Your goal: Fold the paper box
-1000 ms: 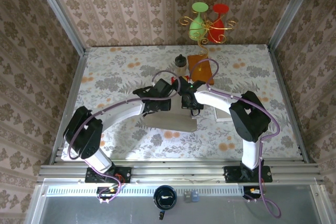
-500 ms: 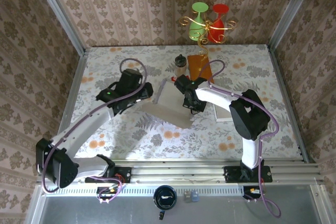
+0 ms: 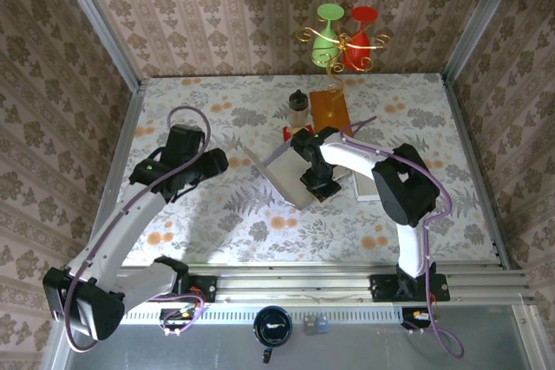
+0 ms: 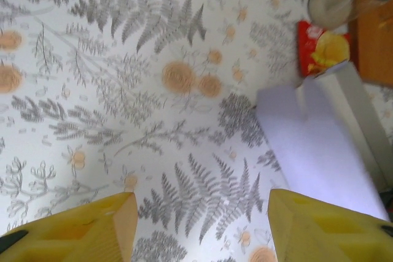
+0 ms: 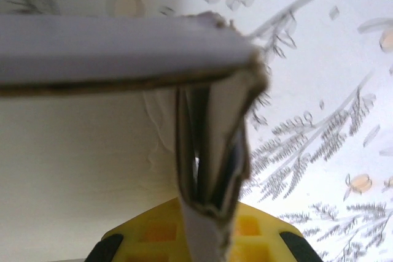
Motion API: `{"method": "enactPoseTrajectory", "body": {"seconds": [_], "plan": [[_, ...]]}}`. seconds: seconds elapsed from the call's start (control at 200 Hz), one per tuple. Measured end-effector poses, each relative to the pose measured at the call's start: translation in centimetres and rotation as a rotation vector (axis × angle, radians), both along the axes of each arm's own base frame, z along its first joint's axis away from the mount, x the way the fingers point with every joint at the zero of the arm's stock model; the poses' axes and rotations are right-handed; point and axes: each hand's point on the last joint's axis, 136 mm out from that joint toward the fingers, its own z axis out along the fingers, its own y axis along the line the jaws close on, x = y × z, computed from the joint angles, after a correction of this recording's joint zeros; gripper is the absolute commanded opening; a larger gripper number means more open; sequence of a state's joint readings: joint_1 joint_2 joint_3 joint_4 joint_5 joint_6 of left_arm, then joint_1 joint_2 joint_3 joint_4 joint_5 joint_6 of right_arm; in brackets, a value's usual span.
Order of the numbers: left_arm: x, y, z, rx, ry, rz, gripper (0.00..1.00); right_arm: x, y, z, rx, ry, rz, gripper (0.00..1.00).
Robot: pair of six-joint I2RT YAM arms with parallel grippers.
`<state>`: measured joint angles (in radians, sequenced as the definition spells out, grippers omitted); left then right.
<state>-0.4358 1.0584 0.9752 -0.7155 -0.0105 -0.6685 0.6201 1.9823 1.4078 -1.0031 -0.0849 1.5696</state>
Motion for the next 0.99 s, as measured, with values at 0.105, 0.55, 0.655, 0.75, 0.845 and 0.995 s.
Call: {"method": "enactPoseTrajectory", "body": {"seconds": [0.105, 0.55, 0.655, 0.75, 0.845, 0.995], "plan": [[-1.1, -0.1, -1.7, -0.005, 0.048, -0.019, 0.55, -1.1, 0.3, -0.1, 0.003, 0.046, -0.082, 0.0], [-3.3, -2.1, -4.6, -0.039, 0.135, -0.115, 0.53, -3.7, 1.4, -0.7, 0.011, 0.192, -0.282, 0.13], [-3.5, -2.8, -5.0, -0.035, 0.148, -0.141, 0.53, -4.1, 1.3, -1.1, 0.0, 0.196, -0.294, 0.24], [-3.4, -3.2, -5.4, -0.031, 0.156, -0.15, 0.53, -4.7, 1.1, -1.2, -0.013, 0.196, -0.296, 0.34], [-3.1, -3.5, -5.6, -0.038, 0.155, -0.151, 0.53, -4.5, 1.2, -0.6, 0.004, 0.157, -0.286, 0.45], [-2.7, -4.1, -6.1, -0.052, 0.16, -0.154, 0.53, -3.3, 1.9, 1.8, 0.068, 0.054, -0.234, 0.56]]}}
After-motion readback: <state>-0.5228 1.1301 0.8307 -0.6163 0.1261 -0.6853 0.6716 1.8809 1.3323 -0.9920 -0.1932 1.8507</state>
